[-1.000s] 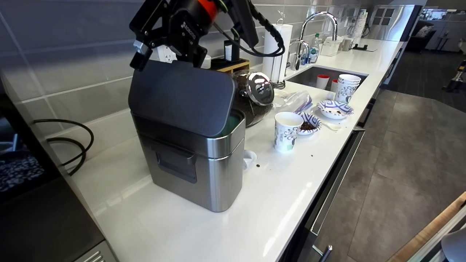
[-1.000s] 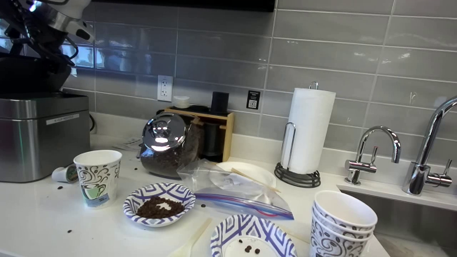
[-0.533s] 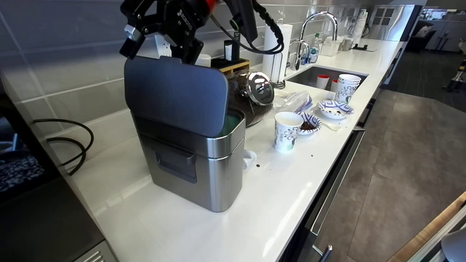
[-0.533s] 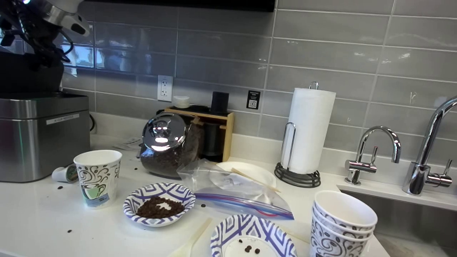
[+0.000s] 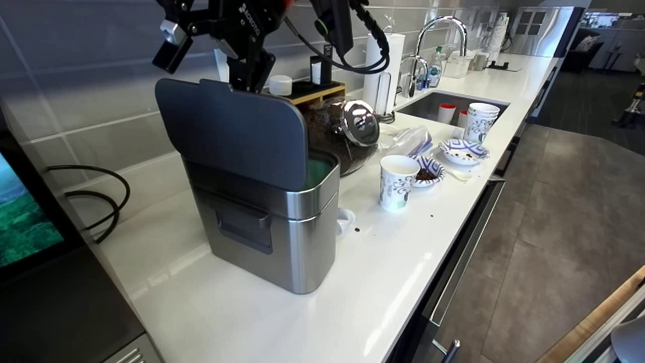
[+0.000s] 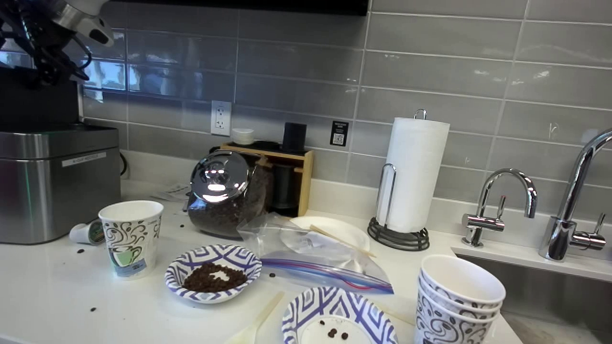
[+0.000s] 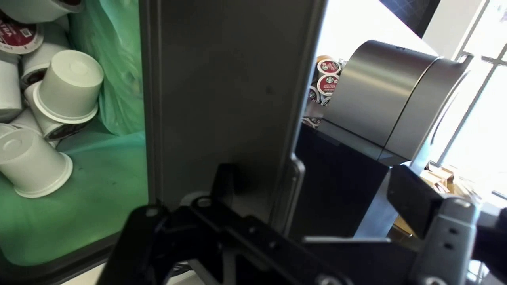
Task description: Open the lid on the bin and put a k-cup into it then close it
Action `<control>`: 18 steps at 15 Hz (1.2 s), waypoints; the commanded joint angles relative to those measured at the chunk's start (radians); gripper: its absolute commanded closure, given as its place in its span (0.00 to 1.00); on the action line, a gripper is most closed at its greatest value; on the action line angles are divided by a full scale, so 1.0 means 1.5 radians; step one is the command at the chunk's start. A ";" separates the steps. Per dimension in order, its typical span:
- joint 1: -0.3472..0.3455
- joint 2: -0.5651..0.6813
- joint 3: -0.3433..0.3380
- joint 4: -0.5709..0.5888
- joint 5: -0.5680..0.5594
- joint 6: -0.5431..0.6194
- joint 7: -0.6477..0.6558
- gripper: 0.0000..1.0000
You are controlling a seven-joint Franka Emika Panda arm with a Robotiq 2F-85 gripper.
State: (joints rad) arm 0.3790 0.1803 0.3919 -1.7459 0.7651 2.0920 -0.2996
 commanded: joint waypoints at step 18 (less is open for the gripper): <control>-0.008 -0.030 -0.019 -0.013 -0.058 -0.045 0.049 0.00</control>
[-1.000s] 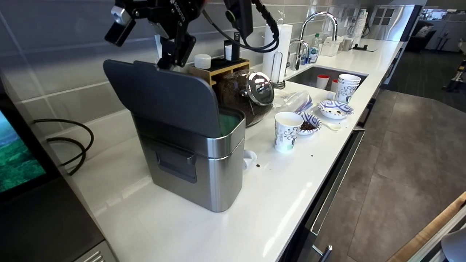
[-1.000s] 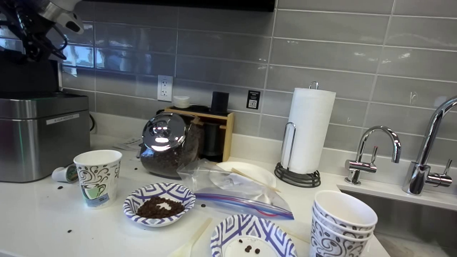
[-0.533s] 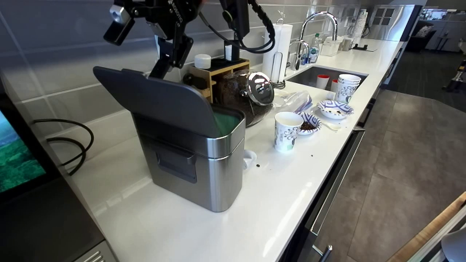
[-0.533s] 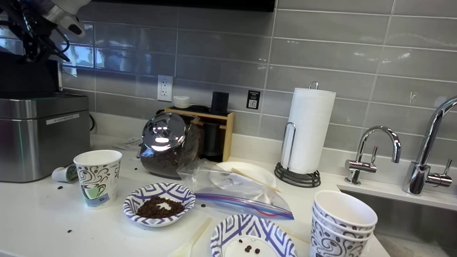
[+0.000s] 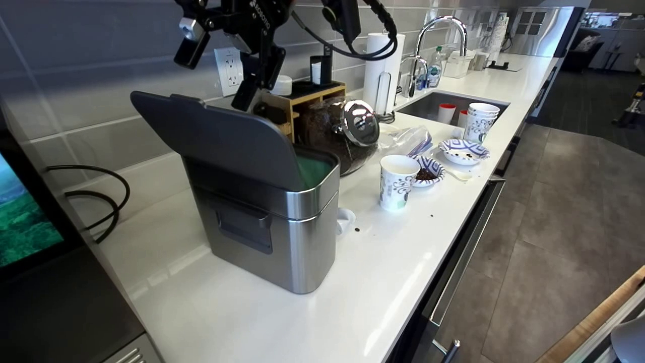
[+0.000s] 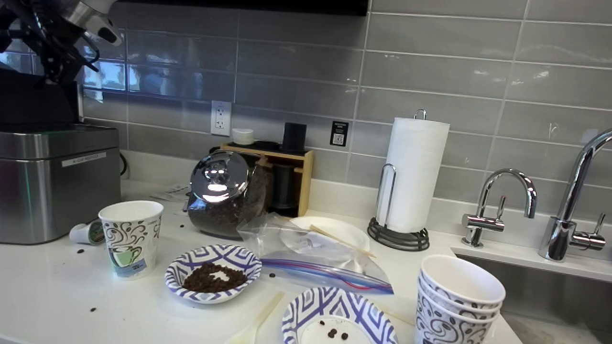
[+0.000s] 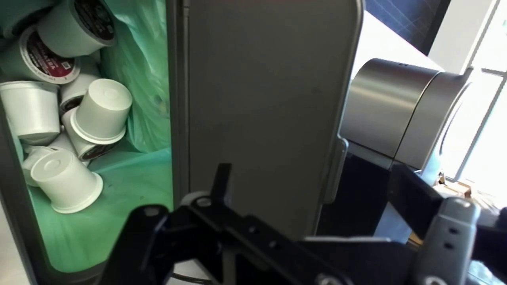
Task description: Open the lid on the bin and put a k-cup into it then close it
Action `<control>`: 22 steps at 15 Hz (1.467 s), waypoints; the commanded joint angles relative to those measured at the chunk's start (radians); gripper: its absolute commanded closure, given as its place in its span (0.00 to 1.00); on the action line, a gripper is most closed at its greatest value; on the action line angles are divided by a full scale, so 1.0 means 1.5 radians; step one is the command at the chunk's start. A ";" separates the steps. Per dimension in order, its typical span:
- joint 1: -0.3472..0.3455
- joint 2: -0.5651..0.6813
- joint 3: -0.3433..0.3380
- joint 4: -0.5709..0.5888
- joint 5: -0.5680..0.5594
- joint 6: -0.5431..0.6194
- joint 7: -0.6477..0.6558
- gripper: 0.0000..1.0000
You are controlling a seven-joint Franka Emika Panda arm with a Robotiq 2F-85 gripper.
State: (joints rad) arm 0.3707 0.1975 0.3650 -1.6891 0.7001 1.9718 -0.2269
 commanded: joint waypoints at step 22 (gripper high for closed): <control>-0.036 -0.250 -0.033 -0.303 -0.143 0.194 0.303 0.00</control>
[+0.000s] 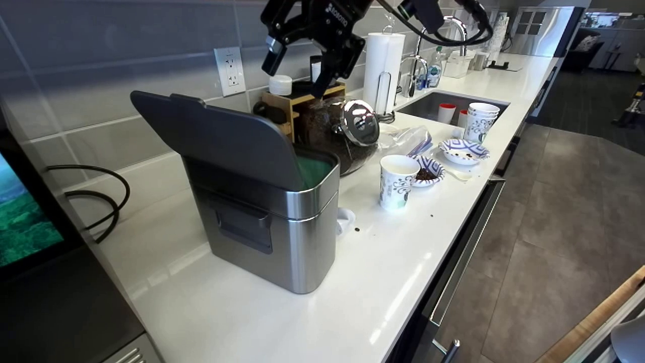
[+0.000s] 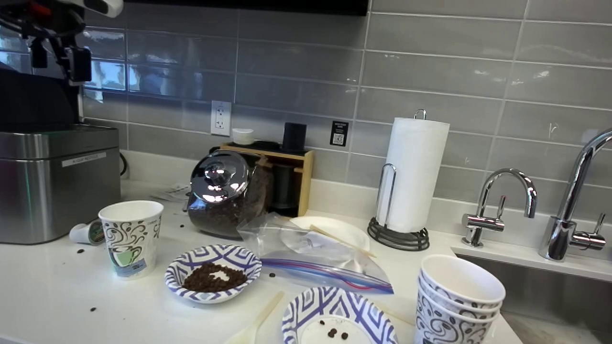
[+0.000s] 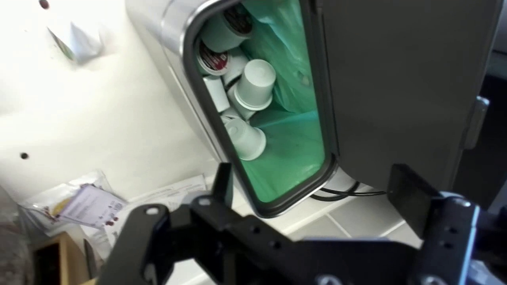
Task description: Open the lid on the bin and put a k-cup into it then close it
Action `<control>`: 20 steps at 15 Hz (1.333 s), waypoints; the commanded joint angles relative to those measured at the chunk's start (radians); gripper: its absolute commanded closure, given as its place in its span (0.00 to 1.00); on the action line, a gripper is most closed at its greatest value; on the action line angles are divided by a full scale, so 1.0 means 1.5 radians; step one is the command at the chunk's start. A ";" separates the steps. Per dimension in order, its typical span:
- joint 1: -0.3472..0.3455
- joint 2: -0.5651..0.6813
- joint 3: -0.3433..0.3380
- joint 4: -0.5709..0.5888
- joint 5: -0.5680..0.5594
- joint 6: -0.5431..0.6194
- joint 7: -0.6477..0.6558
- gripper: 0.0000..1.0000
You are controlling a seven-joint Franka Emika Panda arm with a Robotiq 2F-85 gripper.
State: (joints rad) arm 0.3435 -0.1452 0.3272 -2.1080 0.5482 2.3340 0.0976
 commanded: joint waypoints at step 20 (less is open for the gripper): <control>-0.066 0.074 -0.020 -0.084 -0.242 -0.059 0.464 0.00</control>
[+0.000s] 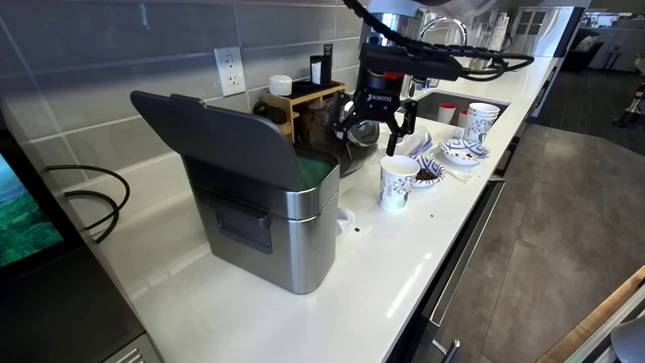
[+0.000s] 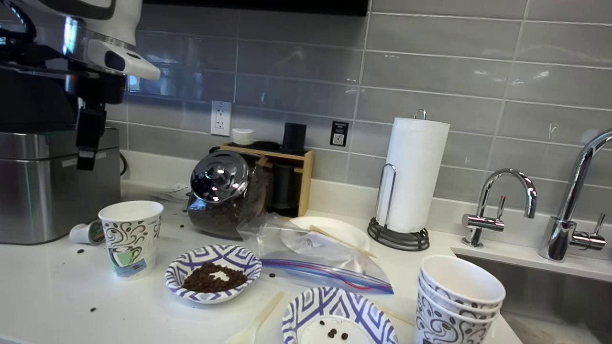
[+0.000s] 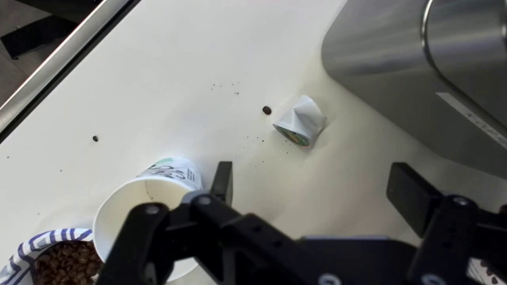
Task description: Open the lid on the bin and put a k-cup into it then close it
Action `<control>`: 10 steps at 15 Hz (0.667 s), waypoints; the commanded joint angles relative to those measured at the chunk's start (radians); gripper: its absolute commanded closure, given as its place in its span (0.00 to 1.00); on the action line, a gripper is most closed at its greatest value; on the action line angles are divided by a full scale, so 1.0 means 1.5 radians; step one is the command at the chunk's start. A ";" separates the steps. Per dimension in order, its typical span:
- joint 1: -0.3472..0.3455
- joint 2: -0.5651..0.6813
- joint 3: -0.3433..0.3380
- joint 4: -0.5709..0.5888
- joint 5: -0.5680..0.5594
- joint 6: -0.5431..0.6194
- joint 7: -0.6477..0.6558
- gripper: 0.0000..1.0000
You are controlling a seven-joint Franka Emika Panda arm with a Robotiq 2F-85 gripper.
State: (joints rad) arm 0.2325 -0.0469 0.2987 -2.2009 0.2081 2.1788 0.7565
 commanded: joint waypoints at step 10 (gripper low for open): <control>0.012 0.061 -0.009 -0.071 0.048 0.124 0.000 0.00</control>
State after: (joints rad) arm 0.2391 0.0235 0.2967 -2.2832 0.2331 2.3232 0.7675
